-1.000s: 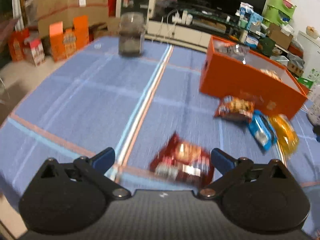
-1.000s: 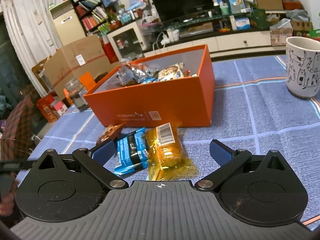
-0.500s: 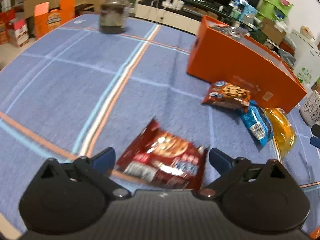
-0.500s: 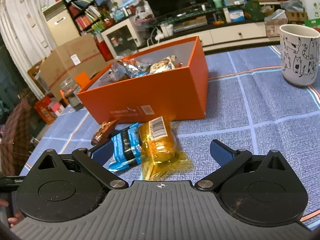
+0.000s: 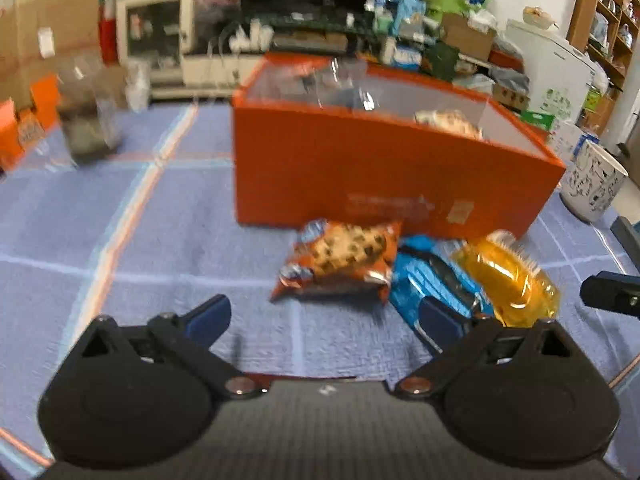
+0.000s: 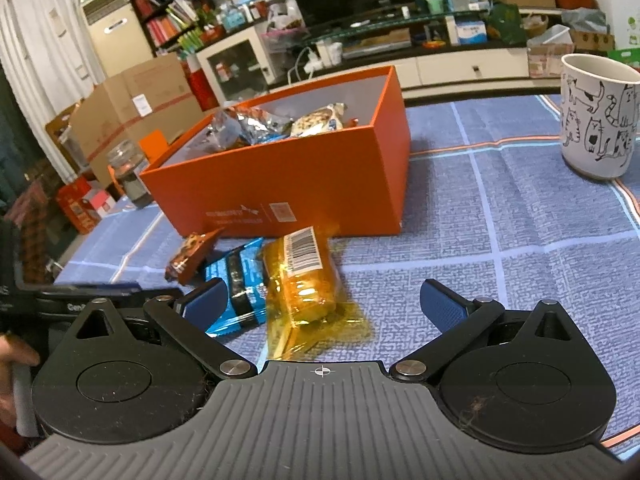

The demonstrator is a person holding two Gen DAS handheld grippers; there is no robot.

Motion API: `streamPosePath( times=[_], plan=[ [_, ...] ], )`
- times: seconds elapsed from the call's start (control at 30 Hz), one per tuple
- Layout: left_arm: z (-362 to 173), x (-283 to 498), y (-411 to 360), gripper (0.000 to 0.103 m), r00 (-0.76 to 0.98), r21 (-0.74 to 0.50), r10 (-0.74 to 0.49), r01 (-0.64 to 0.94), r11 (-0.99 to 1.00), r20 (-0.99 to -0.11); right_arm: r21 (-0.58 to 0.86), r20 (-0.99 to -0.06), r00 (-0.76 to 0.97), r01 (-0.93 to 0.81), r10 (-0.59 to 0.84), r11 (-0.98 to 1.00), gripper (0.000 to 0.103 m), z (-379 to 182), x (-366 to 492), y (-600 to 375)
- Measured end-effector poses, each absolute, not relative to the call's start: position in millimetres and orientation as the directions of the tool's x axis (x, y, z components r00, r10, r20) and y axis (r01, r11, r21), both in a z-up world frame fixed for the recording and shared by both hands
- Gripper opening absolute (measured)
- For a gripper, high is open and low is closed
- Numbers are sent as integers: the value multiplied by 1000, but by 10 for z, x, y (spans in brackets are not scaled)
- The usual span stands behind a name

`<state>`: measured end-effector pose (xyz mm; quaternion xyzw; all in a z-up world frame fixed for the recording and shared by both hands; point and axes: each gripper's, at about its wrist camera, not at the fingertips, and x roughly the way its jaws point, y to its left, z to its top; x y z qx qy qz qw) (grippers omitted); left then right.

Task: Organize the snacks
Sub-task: 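Reach both tools back toward the remaining snacks beside the box, then grasp the red cookie pack with the left tool while the right tool grasps the yellow bread bag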

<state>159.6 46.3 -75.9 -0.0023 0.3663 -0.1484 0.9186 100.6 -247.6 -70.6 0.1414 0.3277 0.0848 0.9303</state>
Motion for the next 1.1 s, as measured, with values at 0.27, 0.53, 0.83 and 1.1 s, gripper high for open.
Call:
streamPosePath(
  times=[0.27, 0.53, 0.83, 1.1],
  plan=[
    [-895, 1138, 700, 100, 653, -55, -205, 242, 969, -729, 314, -576, 772, -95, 269, 945, 96, -699, 1029, -2408],
    [-1074, 1283, 640, 97, 637, -45, -163, 197, 979, -753, 179, -612, 758, -146, 226, 973, 96, -816, 1240, -2144],
    [-1091, 1295, 635, 99, 647, -37, -149, 183, 982, -748, 51, -667, 739, -75, 90, 996, 67, -979, 1667, -1973],
    [-1092, 1275, 608, 99, 650, -25, -139, 180, 983, -747, 35, -695, 716, -56, 65, 998, 76, -1036, 1538, -2096]
  ],
)
